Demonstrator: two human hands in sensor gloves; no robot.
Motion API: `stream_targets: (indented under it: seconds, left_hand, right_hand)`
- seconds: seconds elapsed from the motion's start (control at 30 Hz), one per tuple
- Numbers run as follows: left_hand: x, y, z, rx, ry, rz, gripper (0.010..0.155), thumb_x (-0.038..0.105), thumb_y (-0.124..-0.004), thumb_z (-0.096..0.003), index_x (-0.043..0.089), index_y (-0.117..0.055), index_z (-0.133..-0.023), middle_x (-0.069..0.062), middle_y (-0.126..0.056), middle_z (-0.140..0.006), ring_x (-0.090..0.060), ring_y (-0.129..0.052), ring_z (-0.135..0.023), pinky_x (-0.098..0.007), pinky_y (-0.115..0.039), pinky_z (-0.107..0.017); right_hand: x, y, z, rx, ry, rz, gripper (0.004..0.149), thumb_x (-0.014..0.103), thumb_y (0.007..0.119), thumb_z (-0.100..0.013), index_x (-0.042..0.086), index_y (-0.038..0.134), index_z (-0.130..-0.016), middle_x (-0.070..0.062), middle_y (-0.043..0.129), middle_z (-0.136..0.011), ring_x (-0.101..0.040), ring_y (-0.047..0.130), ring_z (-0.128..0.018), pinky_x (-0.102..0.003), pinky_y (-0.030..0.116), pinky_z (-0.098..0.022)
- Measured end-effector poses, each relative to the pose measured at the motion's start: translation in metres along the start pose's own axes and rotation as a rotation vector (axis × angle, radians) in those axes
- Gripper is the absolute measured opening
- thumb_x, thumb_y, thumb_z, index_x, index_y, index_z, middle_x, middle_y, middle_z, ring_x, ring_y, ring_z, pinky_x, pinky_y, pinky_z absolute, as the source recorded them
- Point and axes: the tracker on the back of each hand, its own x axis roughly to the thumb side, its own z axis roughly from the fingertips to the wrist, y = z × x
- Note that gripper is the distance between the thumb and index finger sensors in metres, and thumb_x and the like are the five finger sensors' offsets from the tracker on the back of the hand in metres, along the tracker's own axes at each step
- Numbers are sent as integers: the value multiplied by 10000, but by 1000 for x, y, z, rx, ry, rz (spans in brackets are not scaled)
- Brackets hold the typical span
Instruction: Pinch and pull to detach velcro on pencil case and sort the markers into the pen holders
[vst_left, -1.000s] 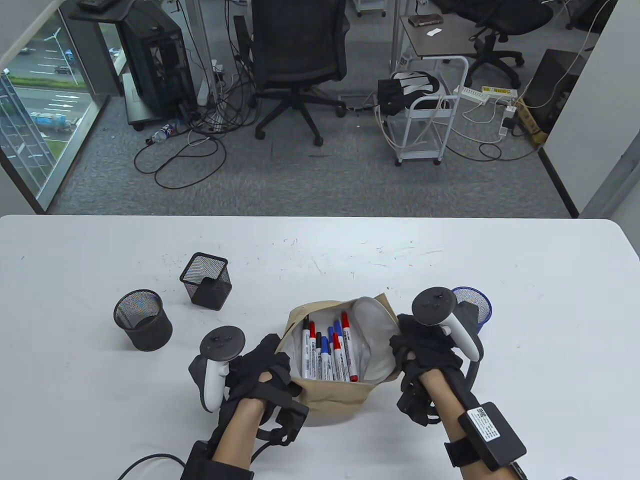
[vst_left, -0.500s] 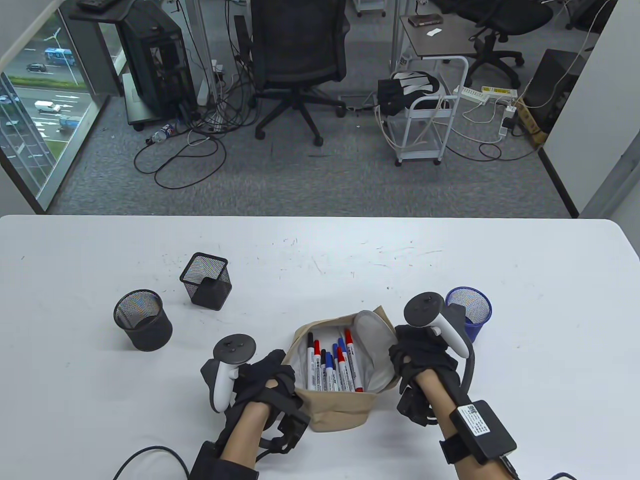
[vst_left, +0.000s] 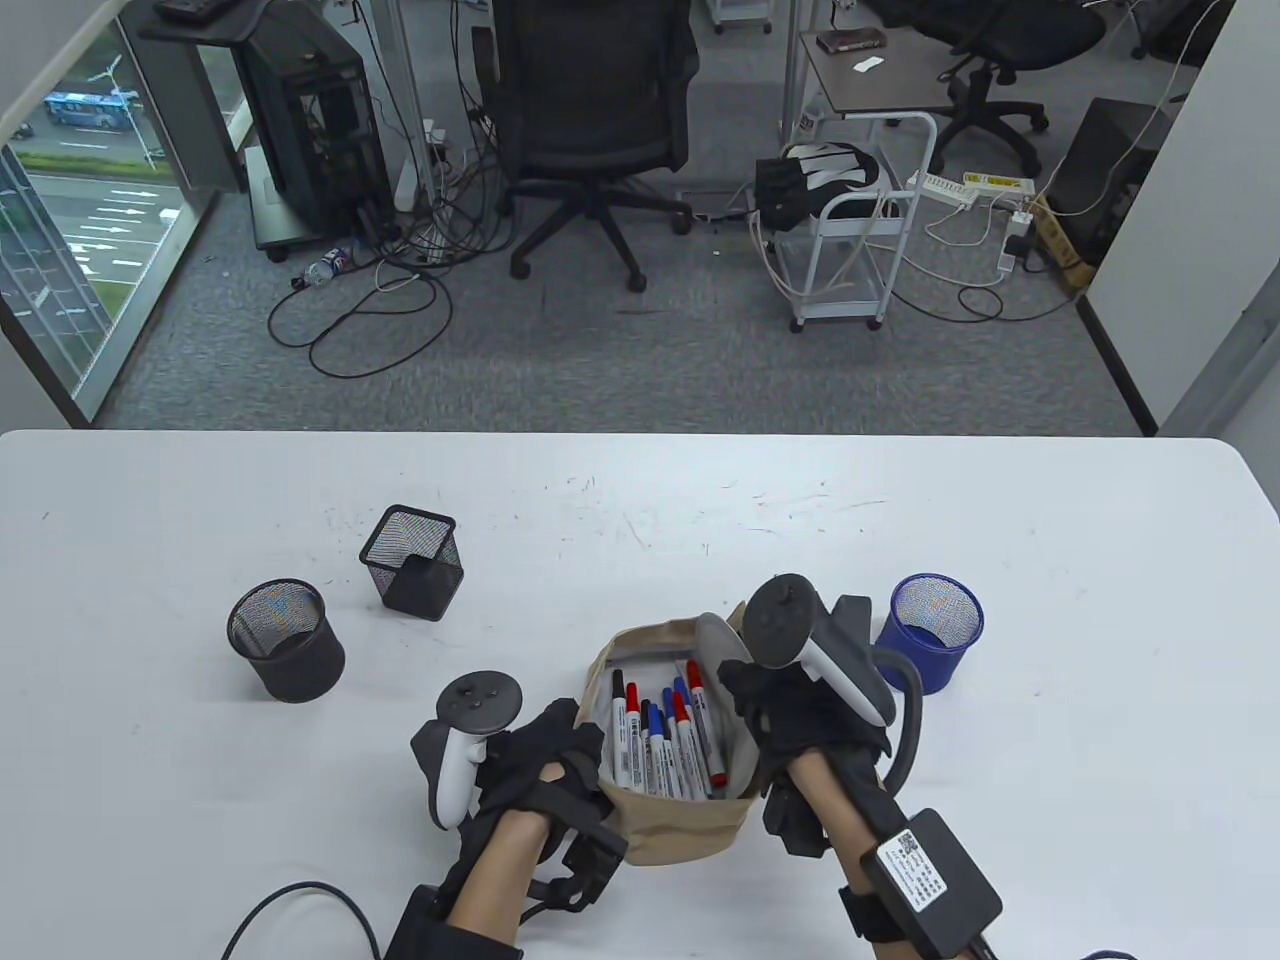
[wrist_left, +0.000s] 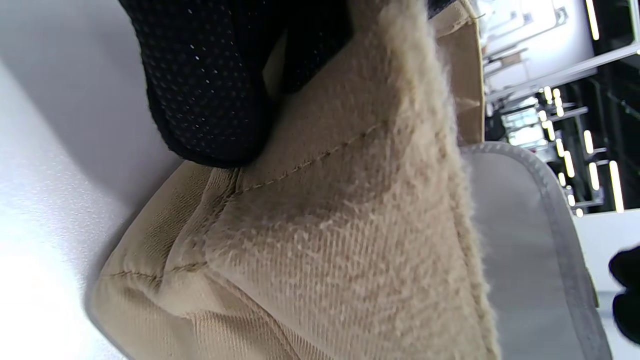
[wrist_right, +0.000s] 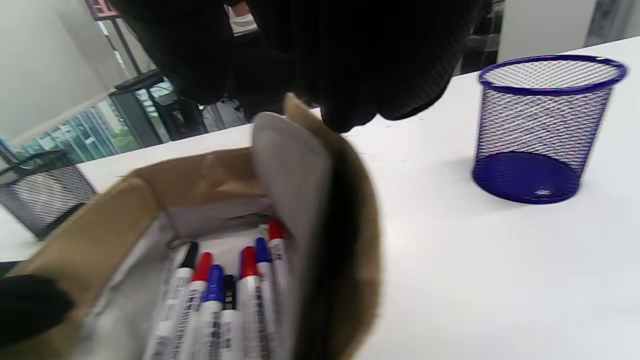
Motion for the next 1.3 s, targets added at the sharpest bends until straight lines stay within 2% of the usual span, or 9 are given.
stream_targets:
  seconds: [0.17,0.33,0.43,0.57,0.67,0.9,1.03,1.1,1.3]
  left_hand:
    - [1,-2,2,6,-14,-3,698,337,-706,-570,14,-484,-1147,-310,-708,-1085,-448,-932,-835,-342,-1008,-352]
    - [-2,-3,2,6,-31,20,715,368,-708,-573,15,-479,-1151,-310,-704,-1089,-451,-925,-839,-342,-1002,-357]
    - [-4,-3,1,10,-41,31,716,371,-706,-573,12,-479,-1150,-312,-705,-1088,-455,-925,-835,-346,-999,-359]
    - [-9,-4,-1,4,-67,66,717,369,-706,-572,6,-482,-1148,-318,-708,-1084,-461,-925,-830,-348,-997,-355]
    - [-11,-1,0,1,-71,80,717,363,-711,-569,3,-486,-1146,-325,-706,-1081,-469,-923,-827,-359,-995,-353]
    - [-15,-1,1,19,-83,95,713,352,-723,-560,-1,-501,-1140,-337,-711,-1073,-478,-926,-817,-372,-992,-346]
    - [-15,-2,2,22,-89,95,713,351,-723,-560,-1,-501,-1139,-337,-710,-1073,-477,-927,-816,-371,-993,-345]
    - [-15,-2,2,22,-91,98,714,351,-722,-560,-4,-500,-1139,-337,-711,-1072,-479,-927,-815,-370,-993,-344]
    - [-12,-3,3,23,-97,80,716,360,-718,-563,1,-496,-1141,-332,-709,-1075,-476,-925,-818,-366,-991,-349]
  right_hand:
    - [27,21,-15,155,-64,0,628,404,923,-439,60,774,-943,-179,973,-817,-314,1066,-543,-431,883,-361]
    - [37,62,-51,307,38,114,641,416,933,-425,57,787,-936,-179,985,-803,-306,1072,-513,-428,883,-347]
    - [36,83,-70,354,99,163,675,428,941,-412,63,770,-954,-181,970,-829,-306,1065,-511,-436,876,-350]
    - [37,99,-83,306,146,274,704,447,946,-398,86,755,-972,-150,969,-828,-287,1058,-482,-421,870,-343]
    - [42,108,-88,317,137,330,719,449,952,-387,88,751,-975,-144,970,-814,-266,1056,-451,-406,869,-330]
    - [55,121,-87,243,123,514,643,382,985,-380,98,806,-929,-111,1014,-718,-202,1058,-349,-361,876,-281]
    - [55,120,-85,240,122,503,643,363,986,-390,80,796,-935,-118,1023,-713,-185,1060,-325,-349,881,-268]
    - [52,110,-83,240,100,418,656,356,984,-393,68,781,-946,-121,1016,-725,-193,1060,-335,-354,881,-276]
    - [40,45,-53,67,-48,56,656,349,980,-402,83,762,-960,-114,992,-759,-203,1056,-369,-364,876,-303]
